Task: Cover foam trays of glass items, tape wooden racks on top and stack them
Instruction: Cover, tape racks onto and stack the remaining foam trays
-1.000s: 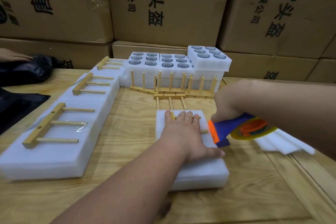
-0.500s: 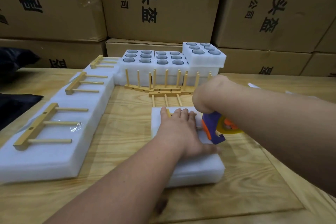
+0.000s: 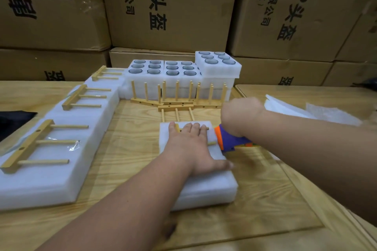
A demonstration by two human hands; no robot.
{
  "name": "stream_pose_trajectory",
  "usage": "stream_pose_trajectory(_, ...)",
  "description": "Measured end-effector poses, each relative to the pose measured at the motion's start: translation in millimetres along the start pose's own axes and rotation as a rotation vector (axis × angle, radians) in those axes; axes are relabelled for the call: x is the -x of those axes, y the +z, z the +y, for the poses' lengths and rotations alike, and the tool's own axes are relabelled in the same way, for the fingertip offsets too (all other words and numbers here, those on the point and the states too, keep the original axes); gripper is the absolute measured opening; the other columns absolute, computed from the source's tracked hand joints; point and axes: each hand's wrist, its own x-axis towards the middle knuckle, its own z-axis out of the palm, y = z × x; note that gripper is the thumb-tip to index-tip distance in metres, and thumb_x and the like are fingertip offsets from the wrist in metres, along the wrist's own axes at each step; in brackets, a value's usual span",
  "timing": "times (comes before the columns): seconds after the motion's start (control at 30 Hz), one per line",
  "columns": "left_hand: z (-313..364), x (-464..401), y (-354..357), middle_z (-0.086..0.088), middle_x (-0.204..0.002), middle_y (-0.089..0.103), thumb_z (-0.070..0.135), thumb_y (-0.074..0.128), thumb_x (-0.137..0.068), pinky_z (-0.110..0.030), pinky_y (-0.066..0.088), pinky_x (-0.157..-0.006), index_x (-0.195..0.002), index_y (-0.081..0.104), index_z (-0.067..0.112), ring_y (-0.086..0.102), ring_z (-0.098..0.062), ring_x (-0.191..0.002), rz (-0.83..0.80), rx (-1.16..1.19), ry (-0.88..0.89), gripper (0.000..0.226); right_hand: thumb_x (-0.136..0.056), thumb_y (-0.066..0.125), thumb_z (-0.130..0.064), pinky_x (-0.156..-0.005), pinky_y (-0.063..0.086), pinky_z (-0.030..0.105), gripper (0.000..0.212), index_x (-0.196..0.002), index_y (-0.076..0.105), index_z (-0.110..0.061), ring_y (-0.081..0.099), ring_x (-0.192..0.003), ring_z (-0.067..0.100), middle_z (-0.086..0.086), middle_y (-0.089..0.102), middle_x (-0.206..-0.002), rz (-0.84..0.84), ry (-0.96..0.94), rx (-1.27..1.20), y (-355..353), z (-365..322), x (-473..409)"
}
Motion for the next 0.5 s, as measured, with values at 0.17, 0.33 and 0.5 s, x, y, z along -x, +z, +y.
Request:
stream_pose_trajectory(0.17,-1.1,-2.8,3.6,-0.005,-0.171,-0.002,0.102,0.023,-0.066,-0.066,-0.010,-0.118,-0.162,-0.002,0.016,-0.003,-0.022,-0.157,-0.001,-0.016,0.001,0.131,-0.105,0.032,-0.052,-0.049,0.028,0.030,0.037,-0.107,0.041,-0.016,0.051,-0.070,0.029,0.000,0.039,-0.066,0.154,0.273,-0.265,49.7,25.8,12.1)
stream_pose_trajectory(0.33,-1.1,-2.9,3.7,-0.004,-0.171,-0.001,0.102,0.022,-0.066,-0.066,-0.009,-0.118,-0.162,-0.001,0.016,-0.002,-0.021,-0.157,0.002,-0.020,0.005,0.131,-0.099,0.039,-0.061,-0.046,0.026,0.028,0.045,-0.108,0.044,-0.017,0.048,-0.060,0.027,-0.004,0.044,-0.063,0.324,0.359,-0.362,83.3,20.3,28.6)
stream_pose_trajectory(0.5,-1.6,-2.2,3.6,-0.004,-0.171,0.000,0.101,0.022,-0.067,-0.065,-0.009,-0.118,-0.162,-0.001,0.016,-0.002,-0.021,-0.157,0.007,-0.015,0.008,0.130,-0.098,0.045,-0.055,-0.075,0.046,0.038,0.043,-0.116,0.055,-0.017,0.060,-0.098,0.031,0.007,0.064,-0.108,0.259,0.425,-0.529,77.5,12.6,38.9)
